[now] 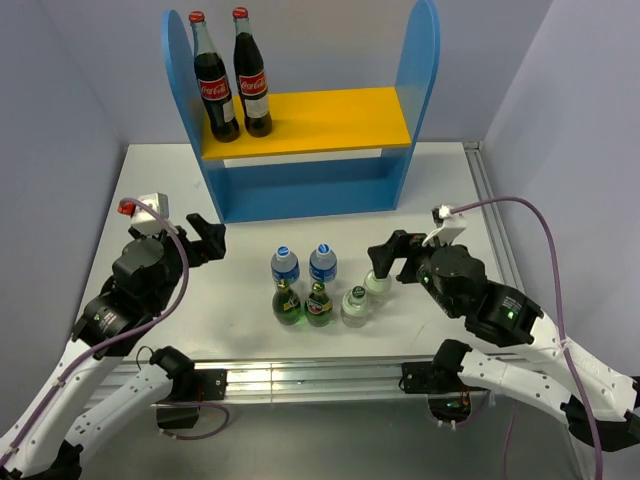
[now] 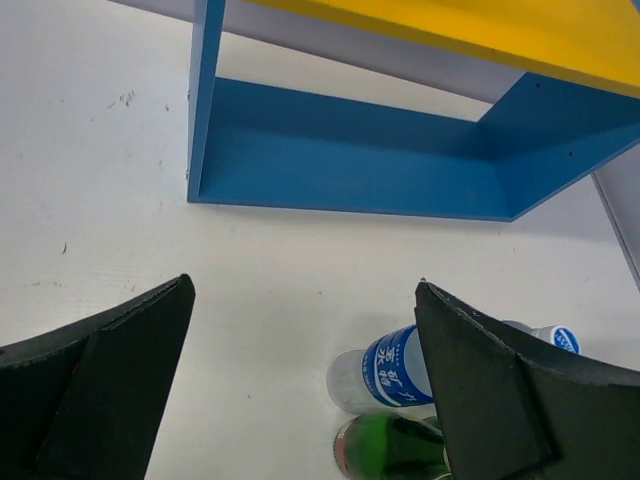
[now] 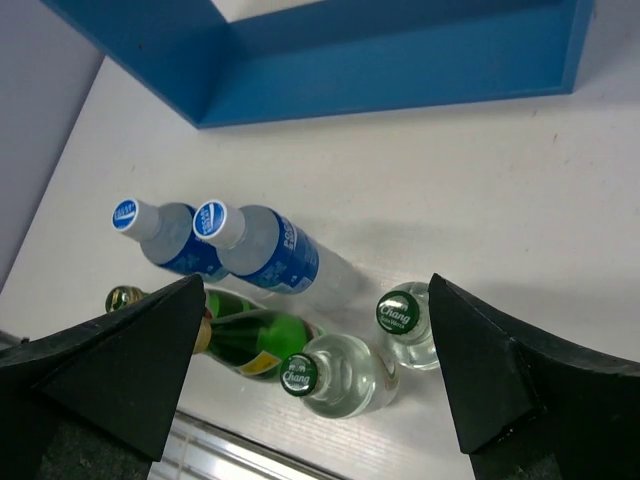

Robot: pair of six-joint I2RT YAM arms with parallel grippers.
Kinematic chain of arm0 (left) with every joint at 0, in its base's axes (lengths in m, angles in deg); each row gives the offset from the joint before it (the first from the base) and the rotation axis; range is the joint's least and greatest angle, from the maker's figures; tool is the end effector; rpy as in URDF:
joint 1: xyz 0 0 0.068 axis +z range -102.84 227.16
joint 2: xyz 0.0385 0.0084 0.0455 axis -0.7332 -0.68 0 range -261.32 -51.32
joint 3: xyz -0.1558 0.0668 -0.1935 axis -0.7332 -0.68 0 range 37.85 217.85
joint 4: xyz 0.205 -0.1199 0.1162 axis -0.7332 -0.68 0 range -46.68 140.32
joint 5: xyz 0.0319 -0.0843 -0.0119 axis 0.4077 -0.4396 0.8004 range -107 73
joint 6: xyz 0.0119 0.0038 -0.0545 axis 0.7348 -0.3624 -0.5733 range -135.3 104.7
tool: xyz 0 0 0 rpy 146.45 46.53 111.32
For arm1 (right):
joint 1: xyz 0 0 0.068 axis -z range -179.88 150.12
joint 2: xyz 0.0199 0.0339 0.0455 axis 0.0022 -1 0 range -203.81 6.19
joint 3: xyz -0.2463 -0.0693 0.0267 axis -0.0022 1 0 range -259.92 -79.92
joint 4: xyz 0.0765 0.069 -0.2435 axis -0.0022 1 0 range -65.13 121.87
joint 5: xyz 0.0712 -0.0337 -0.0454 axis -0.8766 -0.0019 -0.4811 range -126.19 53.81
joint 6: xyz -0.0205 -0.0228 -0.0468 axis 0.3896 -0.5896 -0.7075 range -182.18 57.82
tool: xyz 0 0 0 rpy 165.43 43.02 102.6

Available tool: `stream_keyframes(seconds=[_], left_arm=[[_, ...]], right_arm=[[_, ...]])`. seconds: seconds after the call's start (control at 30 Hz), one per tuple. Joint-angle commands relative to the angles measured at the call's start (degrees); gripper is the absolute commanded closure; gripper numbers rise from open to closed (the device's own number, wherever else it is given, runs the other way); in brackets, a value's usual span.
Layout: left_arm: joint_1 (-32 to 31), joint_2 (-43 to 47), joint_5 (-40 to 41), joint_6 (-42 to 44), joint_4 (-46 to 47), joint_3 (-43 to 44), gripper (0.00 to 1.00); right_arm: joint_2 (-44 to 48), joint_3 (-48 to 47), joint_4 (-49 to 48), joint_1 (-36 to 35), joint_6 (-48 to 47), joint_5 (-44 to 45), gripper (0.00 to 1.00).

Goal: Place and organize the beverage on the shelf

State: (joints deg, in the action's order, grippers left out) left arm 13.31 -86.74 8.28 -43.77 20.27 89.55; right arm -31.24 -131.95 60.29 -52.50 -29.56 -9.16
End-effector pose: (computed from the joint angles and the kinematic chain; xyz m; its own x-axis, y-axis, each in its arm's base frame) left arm 0.1297 -0.0672 0.3586 -0.2494 -0.3517 -0.9023 0.0459 0.9264 -0.3737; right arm 0.1046 0.1082 0.3462 -0.4244 0.2355 -0.8743 -0.2627 0.8920 0.3678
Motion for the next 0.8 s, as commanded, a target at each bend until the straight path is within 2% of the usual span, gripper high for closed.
stream_keyframes(seconds=[0.0,0.13,0.23,0.5,0.77], left_arm=[[-0.26,-0.09,-1.89,2.01,2.01,-0.11,0.01],[-0.26,-0.7,-3.13,2.36,2.09,-0.2,0.02],[-0.26,-1.06,-3.22,2.54,2.09,-0.2,0.04],[-0.26,-0.97,-2.08,2.89,1.66,-0.11,0.07],[-0.26,-1.23,-1.81,3.07,1.65,-0.2,0.08]], right_arm=[[0.51,1.14,-0.7,-1.69,1.57,6.02,0.0],[1.39,3.33,-2.72,-2.75,0.87,4.45,0.0],[-0.35,4.57,-6.32,-2.93,-0.1,0.05,0.0],[-13.19,3.96,-17.39,-4.51,-1.59,-3.12,0.0],[-22.15,-0.08,-22.85,-4.6,-3.35,-3.12,0.0]])
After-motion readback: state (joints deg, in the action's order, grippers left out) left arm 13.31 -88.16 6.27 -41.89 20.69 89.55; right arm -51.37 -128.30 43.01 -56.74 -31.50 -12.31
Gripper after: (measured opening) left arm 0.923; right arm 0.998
